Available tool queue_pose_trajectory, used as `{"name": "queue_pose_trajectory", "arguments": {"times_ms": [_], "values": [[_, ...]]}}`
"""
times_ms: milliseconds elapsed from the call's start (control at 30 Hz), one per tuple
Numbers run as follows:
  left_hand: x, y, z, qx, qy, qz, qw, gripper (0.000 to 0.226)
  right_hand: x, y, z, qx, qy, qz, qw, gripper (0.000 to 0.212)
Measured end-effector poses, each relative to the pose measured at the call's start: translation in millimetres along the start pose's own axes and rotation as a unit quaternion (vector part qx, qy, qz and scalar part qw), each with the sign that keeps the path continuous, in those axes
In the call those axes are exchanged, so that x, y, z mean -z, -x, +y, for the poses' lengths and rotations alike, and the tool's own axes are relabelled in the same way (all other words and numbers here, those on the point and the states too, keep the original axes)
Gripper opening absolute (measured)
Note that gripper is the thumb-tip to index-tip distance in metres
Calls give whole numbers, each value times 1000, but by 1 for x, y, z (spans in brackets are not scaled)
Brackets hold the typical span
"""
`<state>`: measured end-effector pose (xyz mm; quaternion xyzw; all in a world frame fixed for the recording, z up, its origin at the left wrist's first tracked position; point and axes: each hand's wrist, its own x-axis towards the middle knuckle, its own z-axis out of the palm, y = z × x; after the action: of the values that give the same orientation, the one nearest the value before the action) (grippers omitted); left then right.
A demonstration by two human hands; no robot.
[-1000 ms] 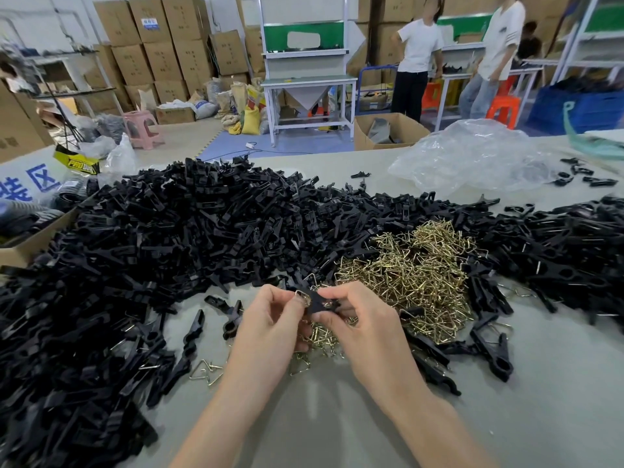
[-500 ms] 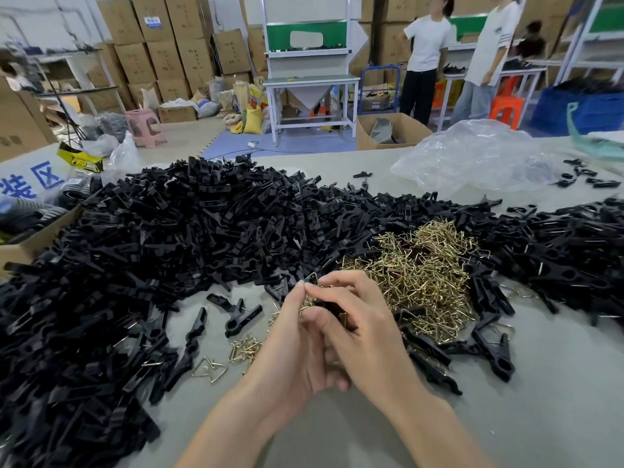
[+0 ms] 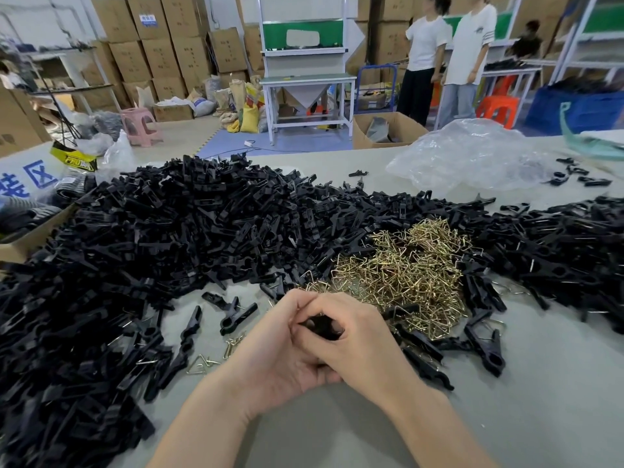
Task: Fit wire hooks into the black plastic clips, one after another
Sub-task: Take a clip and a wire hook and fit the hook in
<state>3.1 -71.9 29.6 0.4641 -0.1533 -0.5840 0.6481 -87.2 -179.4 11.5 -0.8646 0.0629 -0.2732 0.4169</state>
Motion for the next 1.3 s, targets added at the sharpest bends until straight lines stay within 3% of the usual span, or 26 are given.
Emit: {"name": "queue_pose_trajectory", "arguments": {"times_ms": [333,467,633,967,1067,1167,1233,1300], "values": [[-17,-2,-9,-32,-15,102,994,35,-1,0,1,14,-11,-17,1000,10],[-12,-3,-10,-44,-19,98,994,33,-2,0,3,9,-8,-10,1000,10],[-11,-4,-7,-65,-23,82,994,59,0,0,8,50,68,29,996,18],[-13,-5,-10,-150,-58,56,985,67,6,11,3,103,133,95,981,27],[-14,-9,-14,-148,-55,60,986,68,18,14,0,62,104,158,980,25],[-11,-11,-16,-159,-68,87,981,64,59,10,4,25,47,268,962,23],[-12,-11,-16,-180,-77,100,975,59,104,3,10,-6,1,376,927,27],[-14,-8,-18,-211,-100,129,964,49,156,-8,18,-65,-62,498,862,49]]}}
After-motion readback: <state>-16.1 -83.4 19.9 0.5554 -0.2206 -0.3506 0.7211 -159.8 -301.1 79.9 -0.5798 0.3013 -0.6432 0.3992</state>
